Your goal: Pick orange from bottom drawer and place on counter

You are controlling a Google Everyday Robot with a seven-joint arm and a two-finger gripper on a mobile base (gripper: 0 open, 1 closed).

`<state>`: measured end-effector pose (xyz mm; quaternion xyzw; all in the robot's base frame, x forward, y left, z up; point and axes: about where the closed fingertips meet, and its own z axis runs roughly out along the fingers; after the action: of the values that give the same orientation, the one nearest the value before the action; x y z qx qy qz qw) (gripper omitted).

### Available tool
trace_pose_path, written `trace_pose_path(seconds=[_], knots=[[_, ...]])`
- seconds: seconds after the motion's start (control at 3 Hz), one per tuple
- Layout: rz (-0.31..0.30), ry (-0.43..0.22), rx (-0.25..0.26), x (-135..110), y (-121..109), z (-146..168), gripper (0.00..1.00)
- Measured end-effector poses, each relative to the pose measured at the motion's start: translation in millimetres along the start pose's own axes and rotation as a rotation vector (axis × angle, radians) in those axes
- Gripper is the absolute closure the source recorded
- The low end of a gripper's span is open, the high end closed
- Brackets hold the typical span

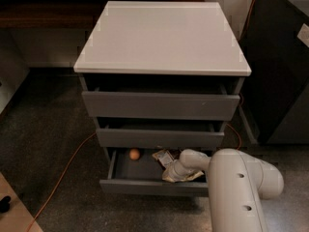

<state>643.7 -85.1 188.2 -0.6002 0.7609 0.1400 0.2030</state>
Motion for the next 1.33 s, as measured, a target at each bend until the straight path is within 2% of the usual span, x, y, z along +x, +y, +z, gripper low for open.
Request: trace_pose_path(seconds=[0.67, 1.33], knots=[[0.041, -0.022, -0.085, 4, 42, 7, 1.00], [0.054, -0.046, -0.135, -3, 80, -1, 1.00]])
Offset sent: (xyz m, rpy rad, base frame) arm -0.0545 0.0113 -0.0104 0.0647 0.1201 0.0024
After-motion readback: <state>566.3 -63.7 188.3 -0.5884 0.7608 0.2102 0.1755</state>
